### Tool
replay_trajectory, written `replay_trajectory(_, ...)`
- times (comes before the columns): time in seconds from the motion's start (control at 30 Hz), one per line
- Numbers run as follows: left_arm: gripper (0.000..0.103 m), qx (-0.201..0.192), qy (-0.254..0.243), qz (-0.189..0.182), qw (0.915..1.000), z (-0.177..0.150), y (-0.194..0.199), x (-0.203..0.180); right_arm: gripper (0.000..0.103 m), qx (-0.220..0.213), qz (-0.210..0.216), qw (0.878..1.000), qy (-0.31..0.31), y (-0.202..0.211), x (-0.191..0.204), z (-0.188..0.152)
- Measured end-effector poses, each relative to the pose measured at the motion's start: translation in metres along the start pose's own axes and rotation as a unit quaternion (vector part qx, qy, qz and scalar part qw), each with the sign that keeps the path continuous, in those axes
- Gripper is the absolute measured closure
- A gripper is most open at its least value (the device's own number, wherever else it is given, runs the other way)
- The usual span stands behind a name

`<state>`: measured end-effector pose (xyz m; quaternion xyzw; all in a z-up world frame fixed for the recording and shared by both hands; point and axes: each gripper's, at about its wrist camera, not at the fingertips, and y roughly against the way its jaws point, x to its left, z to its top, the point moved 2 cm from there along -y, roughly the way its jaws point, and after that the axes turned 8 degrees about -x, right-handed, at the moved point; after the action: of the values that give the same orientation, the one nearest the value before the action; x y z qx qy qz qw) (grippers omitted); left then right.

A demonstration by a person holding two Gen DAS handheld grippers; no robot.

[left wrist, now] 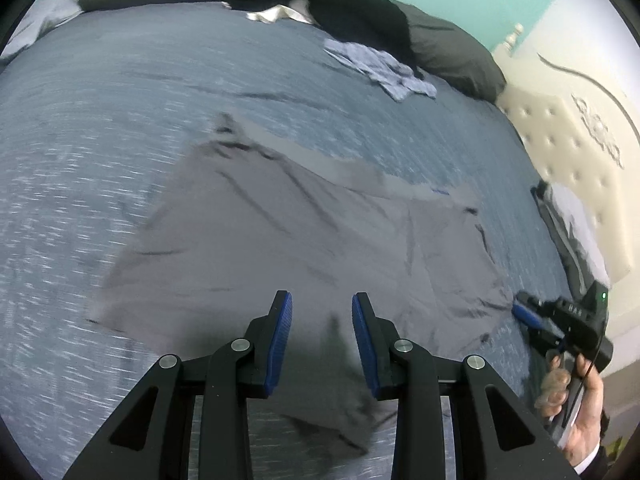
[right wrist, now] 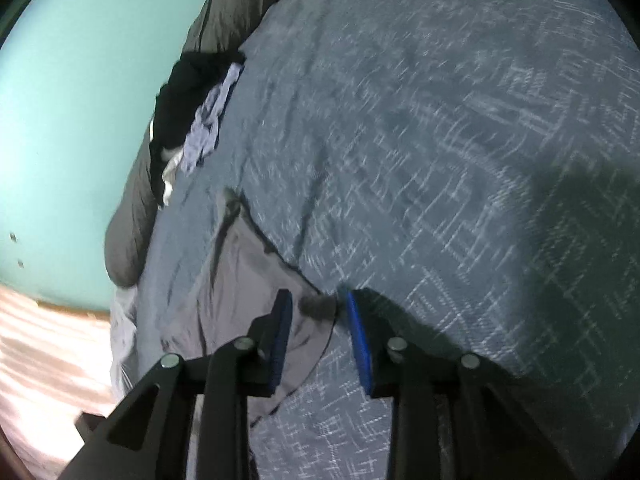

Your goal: Fold clothes

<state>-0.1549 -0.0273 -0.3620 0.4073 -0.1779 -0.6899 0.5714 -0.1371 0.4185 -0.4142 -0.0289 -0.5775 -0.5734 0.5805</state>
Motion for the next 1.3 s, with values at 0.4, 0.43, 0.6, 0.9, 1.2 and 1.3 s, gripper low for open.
replay_trajectory(0.4, 0.063, -0.027, 0.072, 0.077, 0.9941, 0.007, 0.033, 0.099, 0.087, -0.008, -0.031, 0.995, 0.089, -0.010, 0.008, -0.001)
replay_trajectory(0.43, 0.063, -0.025, 0.076, 0.081, 0.9934, 0.005, 0.032, 0.104, 0.092, -0.009, -0.030, 0.996, 0.089, -0.012, 0.009, -0.002)
replay_trajectory(0.6, 0.063, -0.014, 0.084, 0.091, 0.9922, -0.001, 0.026, 0.117, 0.100, -0.020, -0.018, 0.997, 0.078, -0.010, 0.010, -0.001)
replay_trajectory(0.9, 0.063, -0.005, 0.085, 0.095, 0.9918, -0.006, 0.021, 0.120, 0.100, -0.004, -0.021, 1.000, 0.013, -0.001, 0.004, 0.006)
replay_trajectory(1.2, 0.063, -0.001, 0.086, 0.092, 0.9920, 0.000, 0.006, 0.118, 0.100, 0.019, -0.016, 0.997, -0.067, -0.004, -0.023, 0.008)
replay_trajectory(1.3, 0.063, 0.003, 0.090, 0.091, 0.9918, 0.001, 0.001, 0.120, 0.100, 0.018, -0.021, 0.998, -0.064, -0.006, -0.025, 0.009)
